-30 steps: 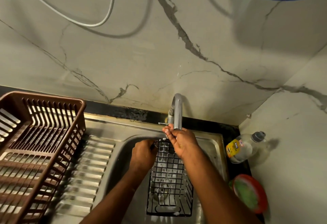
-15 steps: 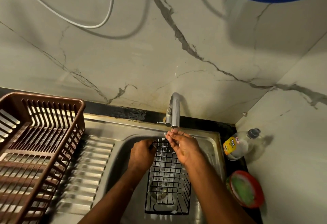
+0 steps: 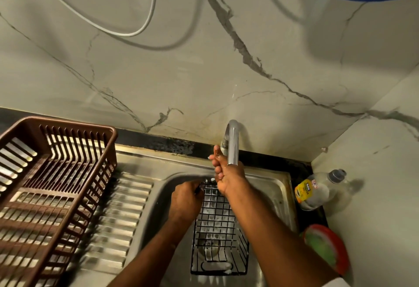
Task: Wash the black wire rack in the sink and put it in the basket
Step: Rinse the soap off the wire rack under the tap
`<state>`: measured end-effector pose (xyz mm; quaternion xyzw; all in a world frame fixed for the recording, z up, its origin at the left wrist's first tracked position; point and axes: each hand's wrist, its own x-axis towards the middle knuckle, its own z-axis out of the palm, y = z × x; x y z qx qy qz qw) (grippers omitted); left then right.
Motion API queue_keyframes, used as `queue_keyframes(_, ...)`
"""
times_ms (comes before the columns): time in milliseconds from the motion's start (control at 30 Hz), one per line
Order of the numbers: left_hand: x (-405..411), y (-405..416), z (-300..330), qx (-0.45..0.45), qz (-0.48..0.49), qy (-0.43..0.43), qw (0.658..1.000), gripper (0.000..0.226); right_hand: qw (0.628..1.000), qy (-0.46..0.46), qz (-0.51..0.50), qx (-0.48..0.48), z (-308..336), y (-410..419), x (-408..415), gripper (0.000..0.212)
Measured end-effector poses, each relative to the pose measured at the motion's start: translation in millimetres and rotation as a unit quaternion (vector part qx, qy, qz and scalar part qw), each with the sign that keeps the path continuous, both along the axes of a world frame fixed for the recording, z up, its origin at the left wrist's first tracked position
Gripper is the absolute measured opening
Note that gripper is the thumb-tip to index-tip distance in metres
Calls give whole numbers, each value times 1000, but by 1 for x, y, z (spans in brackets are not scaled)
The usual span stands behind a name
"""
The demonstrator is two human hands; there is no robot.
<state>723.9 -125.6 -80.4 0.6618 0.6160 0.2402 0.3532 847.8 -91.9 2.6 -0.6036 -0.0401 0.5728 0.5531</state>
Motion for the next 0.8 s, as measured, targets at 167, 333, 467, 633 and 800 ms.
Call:
queue_keyframes(167,-1,4,-1,-4,8,-2,1000,11,993,-96,6,-70,-9,1,-1,18)
queue_keyframes(333,3,6,-3,-11,13,5,1000,13,992,-120,-29,-36,-12,3,6,11)
queue_keyframes(467,7,5,-6,-15,13,3,1000,14,997,-60,-42,-10,-13,0,13,35)
queue_keyframes(633,11,4,-4,-1,-3,-5,1000,11,997,-71,-2,-10,-13,-11,18,19)
queue_keyframes(800,14,8,-1,-13,-51,-41,998,10,923,-339,184,12,-6,-20,54,20)
